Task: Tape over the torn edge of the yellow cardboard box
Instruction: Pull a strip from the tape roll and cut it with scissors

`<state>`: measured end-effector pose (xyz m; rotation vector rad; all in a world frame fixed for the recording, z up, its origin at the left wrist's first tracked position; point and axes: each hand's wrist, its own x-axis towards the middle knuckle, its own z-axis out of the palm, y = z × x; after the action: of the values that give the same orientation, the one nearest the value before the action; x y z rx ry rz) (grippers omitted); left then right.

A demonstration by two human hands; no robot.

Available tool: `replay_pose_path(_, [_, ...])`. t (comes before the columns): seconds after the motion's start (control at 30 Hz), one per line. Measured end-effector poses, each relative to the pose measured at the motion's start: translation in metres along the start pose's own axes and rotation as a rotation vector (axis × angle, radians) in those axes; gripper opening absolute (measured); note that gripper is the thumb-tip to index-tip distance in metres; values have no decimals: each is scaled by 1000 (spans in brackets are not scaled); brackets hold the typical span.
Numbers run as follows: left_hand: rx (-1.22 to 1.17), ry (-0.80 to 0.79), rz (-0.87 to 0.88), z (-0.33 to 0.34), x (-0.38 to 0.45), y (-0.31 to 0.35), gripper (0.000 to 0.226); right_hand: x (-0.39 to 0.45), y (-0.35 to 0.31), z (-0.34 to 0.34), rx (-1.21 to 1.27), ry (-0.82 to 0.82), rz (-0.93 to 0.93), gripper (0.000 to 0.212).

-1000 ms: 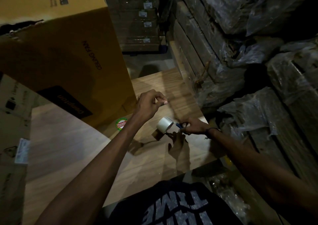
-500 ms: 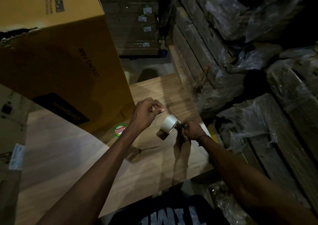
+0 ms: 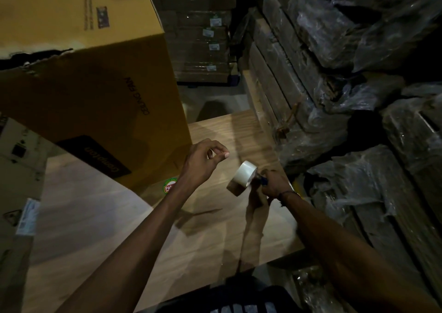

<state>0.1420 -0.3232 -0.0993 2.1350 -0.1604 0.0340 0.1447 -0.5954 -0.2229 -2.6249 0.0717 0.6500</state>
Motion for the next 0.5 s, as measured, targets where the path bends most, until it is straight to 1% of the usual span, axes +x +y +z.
replay_pose_path(0.1, [-23, 26, -12, -7, 3, 1, 3, -2, 0, -5, 21, 15, -29, 52])
replay_pose_path(0.2, [-78, 55, -32, -11, 5, 1, 4, -1, 3, -5, 1, 17, -60, 51])
replay_pose_path(0.37, [-77, 70, -53, -17, 6, -2, 4, 0, 4, -2, -1, -36, -54, 55])
replay_pose_path(0.5, [-92, 83, -51, -22, 6, 4, 3, -2, -6, -5, 7, -1, -48, 54])
